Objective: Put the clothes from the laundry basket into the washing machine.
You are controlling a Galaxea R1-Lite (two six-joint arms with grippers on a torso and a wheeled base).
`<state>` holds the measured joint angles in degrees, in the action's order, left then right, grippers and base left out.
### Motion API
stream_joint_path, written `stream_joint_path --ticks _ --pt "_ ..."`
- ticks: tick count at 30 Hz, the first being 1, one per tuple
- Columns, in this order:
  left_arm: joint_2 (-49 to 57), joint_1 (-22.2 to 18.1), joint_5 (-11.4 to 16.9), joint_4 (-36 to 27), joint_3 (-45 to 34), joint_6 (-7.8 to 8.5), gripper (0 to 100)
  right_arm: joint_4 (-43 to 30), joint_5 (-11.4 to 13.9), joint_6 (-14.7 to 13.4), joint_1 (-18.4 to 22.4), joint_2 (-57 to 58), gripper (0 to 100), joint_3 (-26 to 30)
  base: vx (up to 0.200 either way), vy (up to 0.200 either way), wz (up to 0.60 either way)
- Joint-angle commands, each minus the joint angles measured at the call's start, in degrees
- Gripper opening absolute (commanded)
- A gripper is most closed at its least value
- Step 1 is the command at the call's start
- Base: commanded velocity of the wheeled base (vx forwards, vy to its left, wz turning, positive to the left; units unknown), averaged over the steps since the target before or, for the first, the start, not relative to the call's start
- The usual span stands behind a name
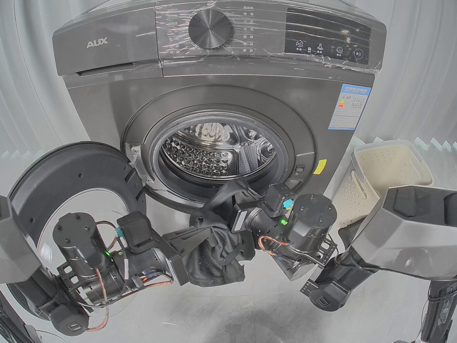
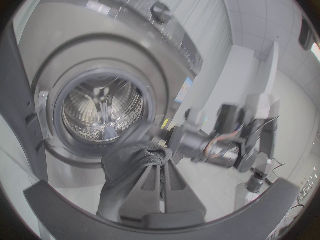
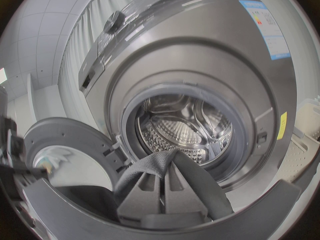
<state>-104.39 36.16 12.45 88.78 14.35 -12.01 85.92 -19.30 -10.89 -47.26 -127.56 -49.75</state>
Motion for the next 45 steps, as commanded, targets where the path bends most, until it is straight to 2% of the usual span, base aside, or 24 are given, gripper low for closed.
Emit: stream_joint_path --ticks 1,14,15,23,36,45 --pt "7.36 -0.12 0.56 -0.01 0.77 -0.21 0 0.21 0.05 -0.28 -0.64 -4.54 0 0.53 0.000 0.000 0.00" --pt "6.92 -0.39 -0.23 -0.01 4.99 -1.70 0 1.36 0.40 -0.80 -1.87 -6.47 0 2.73 0.000 0.000 0.00" --pt "6.92 -0.39 -0.23 -0.01 5.16 -1.70 0 1.36 0.40 -0.80 -1.96 -6.47 100 3.08 0.000 0.000 0.00" --pt "6.74 -3.29 -0.67 -0.10 6.57 -1.70 0 1.09 0.84 -0.72 -3.10 -6.56 100 8.44 0.000 0.000 0.00" --pt "6.13 -5.92 -1.11 -0.10 7.45 -1.70 0 1.09 0.84 -0.54 -3.71 -8.40 100 9.50 0.000 0.000 0.00" --pt "4.63 -7.77 -1.46 -0.10 7.80 -1.70 0 1.27 1.02 -0.80 -3.71 -8.14 100 12.22 0.000 0.000 0.00"
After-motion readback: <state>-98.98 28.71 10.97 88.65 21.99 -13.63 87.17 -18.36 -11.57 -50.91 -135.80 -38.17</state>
